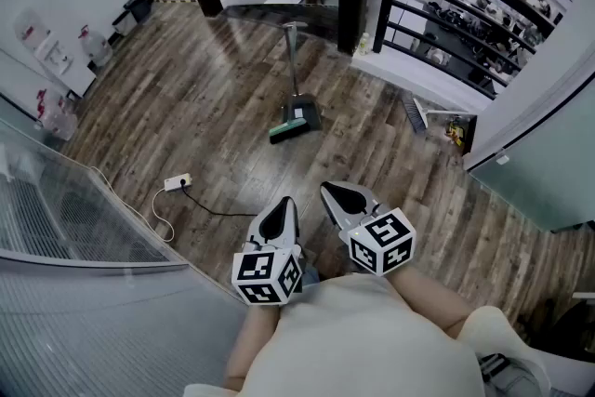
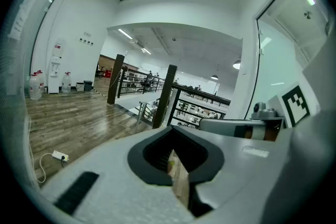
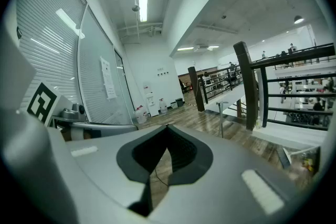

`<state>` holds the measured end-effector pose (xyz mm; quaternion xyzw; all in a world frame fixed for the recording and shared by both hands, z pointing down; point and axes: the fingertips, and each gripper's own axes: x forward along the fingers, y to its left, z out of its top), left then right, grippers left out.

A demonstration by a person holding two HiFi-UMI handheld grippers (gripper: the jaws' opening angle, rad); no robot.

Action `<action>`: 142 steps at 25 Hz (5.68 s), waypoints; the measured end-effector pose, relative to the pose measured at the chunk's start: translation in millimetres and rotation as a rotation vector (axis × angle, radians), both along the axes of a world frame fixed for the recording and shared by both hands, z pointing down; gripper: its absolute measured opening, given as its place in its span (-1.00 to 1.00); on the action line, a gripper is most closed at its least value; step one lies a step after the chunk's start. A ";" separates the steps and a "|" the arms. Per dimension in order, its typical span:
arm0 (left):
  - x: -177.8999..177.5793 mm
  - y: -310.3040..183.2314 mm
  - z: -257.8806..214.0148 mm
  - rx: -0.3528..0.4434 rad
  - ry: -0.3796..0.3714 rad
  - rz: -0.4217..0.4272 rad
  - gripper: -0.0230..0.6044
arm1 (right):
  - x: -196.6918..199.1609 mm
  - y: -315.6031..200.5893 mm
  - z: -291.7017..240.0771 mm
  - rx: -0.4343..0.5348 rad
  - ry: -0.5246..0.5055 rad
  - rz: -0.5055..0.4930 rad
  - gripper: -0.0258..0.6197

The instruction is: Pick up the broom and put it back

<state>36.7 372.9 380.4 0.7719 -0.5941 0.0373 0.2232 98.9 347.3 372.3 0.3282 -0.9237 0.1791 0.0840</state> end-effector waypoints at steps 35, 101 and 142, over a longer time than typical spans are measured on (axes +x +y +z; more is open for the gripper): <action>-71.8 -57.3 -4.7 0.011 -0.002 0.122 -0.92 | -89.7 -30.8 -17.0 0.061 -0.056 0.031 -0.90; -88.9 -395.8 -7.4 0.042 0.032 -0.072 -0.92 | -91.6 -396.0 -21.0 0.051 -0.053 -0.117 -0.91; -137.8 -553.9 63.6 -0.061 0.017 -0.091 -0.92 | -106.9 -582.7 63.2 -0.055 -0.001 0.024 -0.90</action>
